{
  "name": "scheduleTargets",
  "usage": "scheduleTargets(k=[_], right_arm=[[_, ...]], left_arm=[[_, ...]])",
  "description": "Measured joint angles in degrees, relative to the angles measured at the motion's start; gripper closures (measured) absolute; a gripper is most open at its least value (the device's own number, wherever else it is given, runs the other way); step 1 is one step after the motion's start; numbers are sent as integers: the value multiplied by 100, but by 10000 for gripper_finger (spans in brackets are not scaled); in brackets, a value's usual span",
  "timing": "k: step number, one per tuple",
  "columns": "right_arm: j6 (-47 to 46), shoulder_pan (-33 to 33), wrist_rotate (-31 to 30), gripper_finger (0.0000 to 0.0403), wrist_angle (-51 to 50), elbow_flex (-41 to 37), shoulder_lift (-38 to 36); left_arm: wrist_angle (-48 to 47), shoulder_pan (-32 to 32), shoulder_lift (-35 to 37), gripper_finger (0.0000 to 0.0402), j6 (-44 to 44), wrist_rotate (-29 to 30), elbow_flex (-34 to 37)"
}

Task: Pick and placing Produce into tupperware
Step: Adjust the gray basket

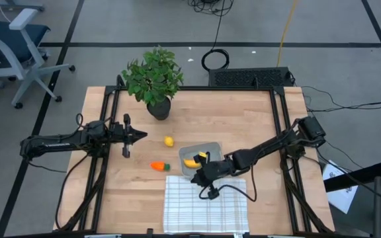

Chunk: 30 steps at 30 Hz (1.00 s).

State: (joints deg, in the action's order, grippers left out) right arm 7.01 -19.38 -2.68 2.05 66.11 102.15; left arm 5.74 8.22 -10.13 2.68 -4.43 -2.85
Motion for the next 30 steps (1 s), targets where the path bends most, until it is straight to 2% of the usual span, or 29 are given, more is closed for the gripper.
scheduleTargets(k=[7,30], right_arm=[[-184,64,300,403,216,0,177],[-325,265,297,403,340,0,278]], left_arm=[[-2,0,0,376,7,0,0],[2,0,2,376,42,2,0]])
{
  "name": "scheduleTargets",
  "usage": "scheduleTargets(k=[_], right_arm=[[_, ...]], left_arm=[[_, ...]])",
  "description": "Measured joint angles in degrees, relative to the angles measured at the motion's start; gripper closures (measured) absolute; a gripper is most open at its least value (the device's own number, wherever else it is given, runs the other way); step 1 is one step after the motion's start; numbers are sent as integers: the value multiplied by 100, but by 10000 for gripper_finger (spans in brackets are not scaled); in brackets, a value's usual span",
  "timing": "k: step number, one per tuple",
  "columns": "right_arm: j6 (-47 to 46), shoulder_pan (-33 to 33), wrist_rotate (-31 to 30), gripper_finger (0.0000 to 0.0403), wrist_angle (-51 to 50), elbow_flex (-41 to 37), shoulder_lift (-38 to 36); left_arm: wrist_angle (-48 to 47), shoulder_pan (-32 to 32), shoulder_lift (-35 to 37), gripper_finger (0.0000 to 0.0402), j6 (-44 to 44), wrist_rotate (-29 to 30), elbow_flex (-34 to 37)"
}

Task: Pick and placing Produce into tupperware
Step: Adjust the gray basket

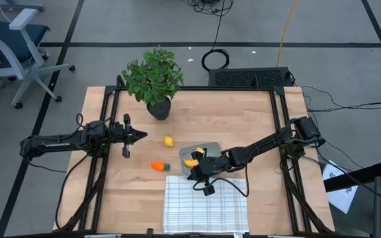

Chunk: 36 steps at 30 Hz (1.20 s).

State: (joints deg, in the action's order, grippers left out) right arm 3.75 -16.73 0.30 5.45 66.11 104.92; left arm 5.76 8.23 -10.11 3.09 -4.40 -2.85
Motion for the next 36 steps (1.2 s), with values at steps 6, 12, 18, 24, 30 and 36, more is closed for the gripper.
scheduleTargets(k=[6,12,18,24,30,36], right_arm=[[-7,22,2,403,38,2,137],[-10,51,3,403,380,2,456],[-33,149,-20,403,458,2,447],[-25,205,-17,403,532,2,448],[-9,205,-2,403,586,2,372],[-9,205,0,403,553,2,354]], left_arm=[[-1,-1,0,376,7,0,0],[-4,0,0,376,-4,0,0],[0,-2,0,376,-14,-2,0],[-2,-2,0,376,-26,-2,0],[-9,-2,0,376,-33,-3,0],[-7,0,0,376,-42,-4,0]])
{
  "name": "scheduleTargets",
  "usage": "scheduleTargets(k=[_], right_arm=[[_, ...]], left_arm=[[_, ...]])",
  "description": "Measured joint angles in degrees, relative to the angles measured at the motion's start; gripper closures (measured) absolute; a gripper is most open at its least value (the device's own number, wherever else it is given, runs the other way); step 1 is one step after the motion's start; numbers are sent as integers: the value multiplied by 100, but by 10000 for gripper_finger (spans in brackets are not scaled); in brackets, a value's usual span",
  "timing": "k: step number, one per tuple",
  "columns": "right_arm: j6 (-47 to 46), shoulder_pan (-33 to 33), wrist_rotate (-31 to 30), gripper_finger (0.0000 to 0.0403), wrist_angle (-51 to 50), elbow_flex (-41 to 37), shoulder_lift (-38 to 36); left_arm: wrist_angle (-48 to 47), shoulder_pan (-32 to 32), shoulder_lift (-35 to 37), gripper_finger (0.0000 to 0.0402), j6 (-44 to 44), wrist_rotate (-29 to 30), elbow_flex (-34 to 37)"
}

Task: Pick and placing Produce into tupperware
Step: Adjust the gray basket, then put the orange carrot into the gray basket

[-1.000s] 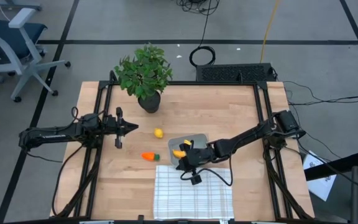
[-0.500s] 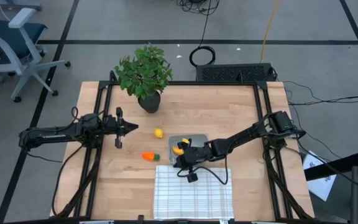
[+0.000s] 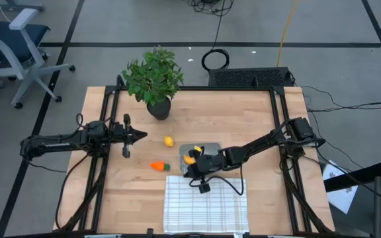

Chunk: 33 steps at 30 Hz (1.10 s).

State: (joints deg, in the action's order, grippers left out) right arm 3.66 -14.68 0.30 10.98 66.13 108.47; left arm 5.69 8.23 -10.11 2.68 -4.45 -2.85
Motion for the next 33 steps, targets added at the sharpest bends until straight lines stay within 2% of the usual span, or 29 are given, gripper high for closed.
scheduleTargets(k=[23,28,33], right_arm=[[-128,192,8,403,83,0,0],[-83,145,725,403,108,0,-44],[-85,64,735,403,70,0,-218]], left_arm=[[-46,-1,0,376,-20,0,0],[-46,-1,0,376,-20,0,0],[-46,-2,0,376,-18,0,-1]])
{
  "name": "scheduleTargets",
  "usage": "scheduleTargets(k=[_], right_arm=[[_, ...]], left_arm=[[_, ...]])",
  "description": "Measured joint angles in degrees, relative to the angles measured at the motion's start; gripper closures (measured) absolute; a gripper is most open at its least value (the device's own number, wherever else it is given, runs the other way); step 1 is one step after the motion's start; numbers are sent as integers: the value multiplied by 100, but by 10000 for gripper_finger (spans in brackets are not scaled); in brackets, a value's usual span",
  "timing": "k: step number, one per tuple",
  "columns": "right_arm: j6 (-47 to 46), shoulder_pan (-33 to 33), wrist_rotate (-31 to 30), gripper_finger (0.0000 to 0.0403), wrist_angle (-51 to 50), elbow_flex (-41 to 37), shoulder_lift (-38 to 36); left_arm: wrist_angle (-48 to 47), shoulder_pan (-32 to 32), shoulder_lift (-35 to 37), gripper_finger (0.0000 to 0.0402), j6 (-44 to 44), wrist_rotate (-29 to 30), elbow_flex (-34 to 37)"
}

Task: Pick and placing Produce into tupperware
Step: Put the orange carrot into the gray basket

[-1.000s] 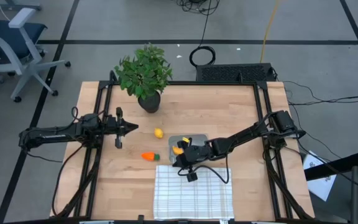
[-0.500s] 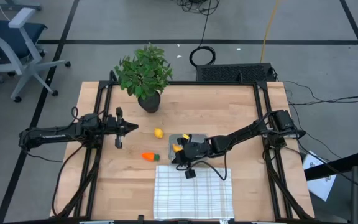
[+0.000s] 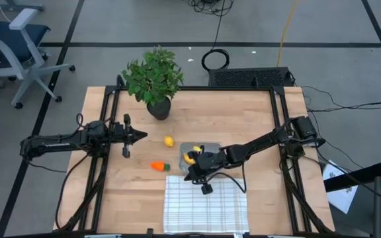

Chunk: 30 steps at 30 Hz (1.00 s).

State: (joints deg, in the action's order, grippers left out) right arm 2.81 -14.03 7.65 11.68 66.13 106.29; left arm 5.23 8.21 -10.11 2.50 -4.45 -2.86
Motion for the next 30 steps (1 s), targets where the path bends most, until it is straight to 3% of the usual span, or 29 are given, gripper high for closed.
scheduleTargets(k=[5,8,13,17,22,30], right_arm=[[115,10,-47,403,-108,0,-107],[209,14,-471,403,-425,-2,-269],[495,23,-1201,403,-1074,-2,-884],[594,64,-1201,403,-954,-162,-1466],[499,298,-1383,403,-796,-837,-2425],[70,889,-1507,403,256,-2638,-4428]], left_arm=[[2,2,0,376,-2,0,1],[-20,1,0,376,-2,0,1],[-75,0,0,376,-2,0,1],[-125,2,0,376,0,0,1],[-129,1,0,376,1,0,1],[-127,2,0,376,0,1,1]])
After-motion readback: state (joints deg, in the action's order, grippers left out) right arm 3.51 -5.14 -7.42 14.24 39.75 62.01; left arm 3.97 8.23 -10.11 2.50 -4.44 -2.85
